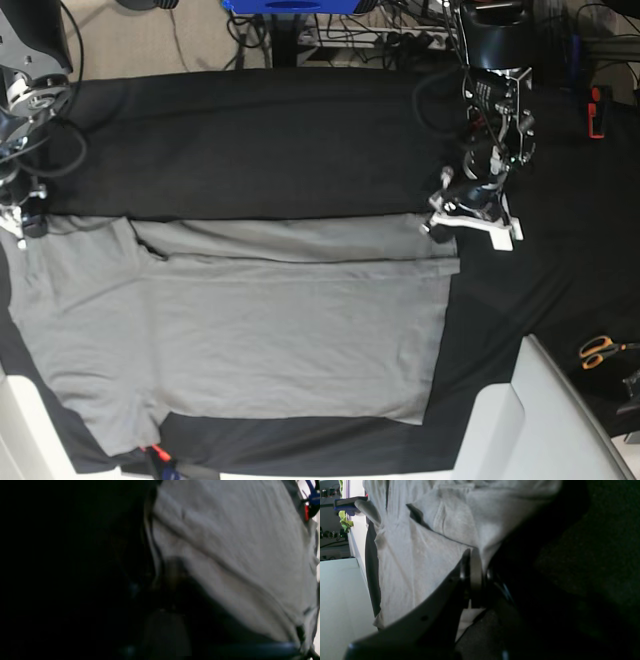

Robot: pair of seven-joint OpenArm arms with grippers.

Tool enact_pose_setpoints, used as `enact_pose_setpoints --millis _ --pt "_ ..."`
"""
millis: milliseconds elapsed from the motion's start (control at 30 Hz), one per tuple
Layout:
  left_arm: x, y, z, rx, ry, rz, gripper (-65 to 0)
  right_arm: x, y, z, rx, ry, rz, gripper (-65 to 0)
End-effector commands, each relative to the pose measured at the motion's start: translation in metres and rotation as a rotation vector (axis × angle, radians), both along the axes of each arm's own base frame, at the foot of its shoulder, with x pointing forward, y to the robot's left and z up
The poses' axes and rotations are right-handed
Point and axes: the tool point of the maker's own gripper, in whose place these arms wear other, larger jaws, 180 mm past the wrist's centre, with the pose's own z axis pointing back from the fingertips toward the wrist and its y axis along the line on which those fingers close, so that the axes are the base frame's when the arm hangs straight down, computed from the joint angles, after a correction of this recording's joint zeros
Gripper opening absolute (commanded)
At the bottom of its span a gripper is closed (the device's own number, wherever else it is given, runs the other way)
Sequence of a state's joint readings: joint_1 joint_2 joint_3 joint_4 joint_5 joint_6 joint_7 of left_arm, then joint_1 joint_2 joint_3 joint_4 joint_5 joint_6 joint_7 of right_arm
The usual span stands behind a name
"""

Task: Fold the T-shirt properly
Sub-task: 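Regrasp the folded edge with both grippers, then pull the folded edge back toward the robot with both grippers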

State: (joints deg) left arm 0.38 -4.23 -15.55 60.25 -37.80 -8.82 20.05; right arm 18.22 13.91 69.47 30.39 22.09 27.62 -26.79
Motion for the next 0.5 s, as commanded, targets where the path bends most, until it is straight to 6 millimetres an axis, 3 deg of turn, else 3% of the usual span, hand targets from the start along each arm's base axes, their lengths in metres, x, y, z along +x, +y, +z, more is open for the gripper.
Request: enact_pose_setpoints --millis 0,233,467 --pt "-0.001 0.001 -0.003 0.002 0.023 -0.005 -65.0 0.011 -0.013 0.015 -0.031 -0.045 -0.007 -64.2" --pt "-0.009 0.001 -0.017 -0.007 0.069 0.000 -65.0 0.008 -0.016 0.015 -0.037 -0.039 -0.007 -64.2" --pt "-0.027 0.016 0.001 0.043 0.089 -0.075 -65.0 -0.012 -0.029 0.010 -0.066 -0.004 -0.010 -64.2"
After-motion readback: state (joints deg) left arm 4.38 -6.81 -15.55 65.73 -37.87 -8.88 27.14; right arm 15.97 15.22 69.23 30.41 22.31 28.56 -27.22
